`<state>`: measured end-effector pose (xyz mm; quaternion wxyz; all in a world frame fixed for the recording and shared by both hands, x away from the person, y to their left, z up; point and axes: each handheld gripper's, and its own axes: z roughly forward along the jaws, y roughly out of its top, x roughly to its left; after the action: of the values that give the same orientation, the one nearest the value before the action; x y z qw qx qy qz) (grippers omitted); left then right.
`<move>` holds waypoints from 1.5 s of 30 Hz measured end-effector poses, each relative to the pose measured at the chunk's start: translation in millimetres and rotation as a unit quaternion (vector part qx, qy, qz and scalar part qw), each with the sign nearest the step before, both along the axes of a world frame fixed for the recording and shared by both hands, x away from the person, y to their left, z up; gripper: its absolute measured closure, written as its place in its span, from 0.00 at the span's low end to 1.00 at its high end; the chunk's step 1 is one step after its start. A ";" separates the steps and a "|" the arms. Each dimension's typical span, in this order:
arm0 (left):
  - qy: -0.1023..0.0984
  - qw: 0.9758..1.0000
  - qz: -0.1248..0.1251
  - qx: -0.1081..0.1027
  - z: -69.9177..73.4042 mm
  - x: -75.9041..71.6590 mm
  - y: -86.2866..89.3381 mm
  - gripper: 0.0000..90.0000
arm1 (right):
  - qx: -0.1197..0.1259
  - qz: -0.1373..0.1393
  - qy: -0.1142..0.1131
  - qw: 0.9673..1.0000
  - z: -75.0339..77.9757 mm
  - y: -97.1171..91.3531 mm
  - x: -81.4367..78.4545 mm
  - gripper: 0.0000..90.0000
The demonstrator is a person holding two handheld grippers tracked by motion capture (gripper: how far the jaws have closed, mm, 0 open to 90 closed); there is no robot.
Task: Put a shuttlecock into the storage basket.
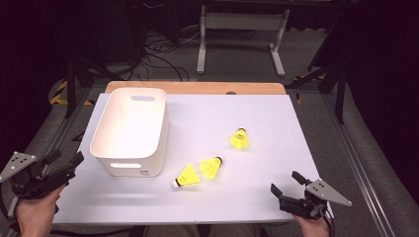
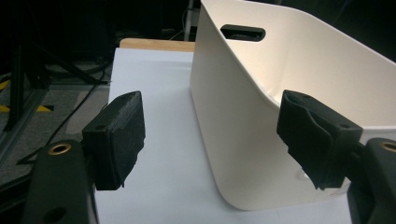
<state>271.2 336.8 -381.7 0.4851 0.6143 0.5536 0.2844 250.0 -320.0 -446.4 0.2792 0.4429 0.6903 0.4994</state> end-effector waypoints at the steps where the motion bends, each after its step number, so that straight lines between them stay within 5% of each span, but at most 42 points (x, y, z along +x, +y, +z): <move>1: 0.000 1.000 -0.001 -0.002 1.4 0.5 -0.7 0.27 | 0.000 0.000 0.001 1.000 0.0 0.0 0.0 0.12; 20: 0.005 0.999 -0.030 0.011 27.6 12.9 -24.6 0.26 | 0.000 0.003 0.001 1.000 0.0 0.3 0.0 0.12; 45: 0.018 0.998 -0.064 -0.006 35.5 27.1 -48.9 0.25 | 0.002 0.004 0.002 1.000 -0.1 0.1 0.0 0.12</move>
<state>298.3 287.9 -346.2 0.4959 0.6509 0.5230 0.2385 250.0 -319.9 -446.4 0.2750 0.4420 0.6914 0.5009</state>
